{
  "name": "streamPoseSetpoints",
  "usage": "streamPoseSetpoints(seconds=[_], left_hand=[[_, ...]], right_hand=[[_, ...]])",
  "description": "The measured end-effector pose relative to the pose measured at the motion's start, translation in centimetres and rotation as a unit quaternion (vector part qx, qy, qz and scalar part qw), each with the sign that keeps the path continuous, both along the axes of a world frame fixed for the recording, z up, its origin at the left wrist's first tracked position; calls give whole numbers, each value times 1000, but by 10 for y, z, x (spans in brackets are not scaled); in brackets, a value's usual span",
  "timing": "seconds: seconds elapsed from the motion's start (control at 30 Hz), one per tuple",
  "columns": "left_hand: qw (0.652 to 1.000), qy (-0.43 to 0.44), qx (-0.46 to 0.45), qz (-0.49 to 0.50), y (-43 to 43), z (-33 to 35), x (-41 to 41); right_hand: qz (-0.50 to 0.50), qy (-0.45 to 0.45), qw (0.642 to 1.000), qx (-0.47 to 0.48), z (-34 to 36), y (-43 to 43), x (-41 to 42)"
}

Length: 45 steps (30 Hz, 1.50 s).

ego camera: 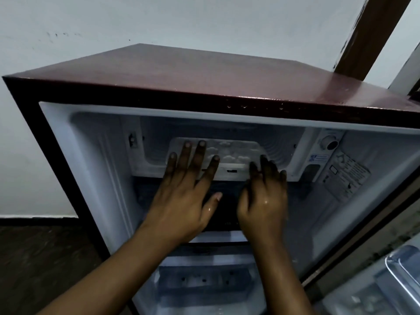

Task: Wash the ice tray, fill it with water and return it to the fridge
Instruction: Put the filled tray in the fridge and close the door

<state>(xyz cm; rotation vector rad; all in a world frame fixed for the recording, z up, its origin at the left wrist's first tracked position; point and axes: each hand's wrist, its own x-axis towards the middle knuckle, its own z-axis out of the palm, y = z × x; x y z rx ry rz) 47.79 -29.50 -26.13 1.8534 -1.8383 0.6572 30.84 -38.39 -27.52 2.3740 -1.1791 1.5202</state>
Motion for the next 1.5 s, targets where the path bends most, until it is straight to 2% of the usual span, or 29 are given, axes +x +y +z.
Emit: streamPoseSetpoints(seconds=[0.1,0.23,0.67,1.17,1.33,1.5], left_hand=[[999,-32,11,21,1,-21,-5],[998,-55,17,39,-2,-38,-2],[997,-17,68,43,-16,-26,10],[989,-37,114,83,-26,-18,13],[981,-37,162,98,-31,-11,19],[981,-24,167,92,-32,-1,20]], right_hand=[[13,78,997,8,-23,9,12],[13,121,993,11,-39,4,16],[26,115,993,23,-35,-8,23],[5,140,988,68,-8,-8,28],[-10,190,975,111,4,-13,30],[8,211,963,168,16,-20,32]])
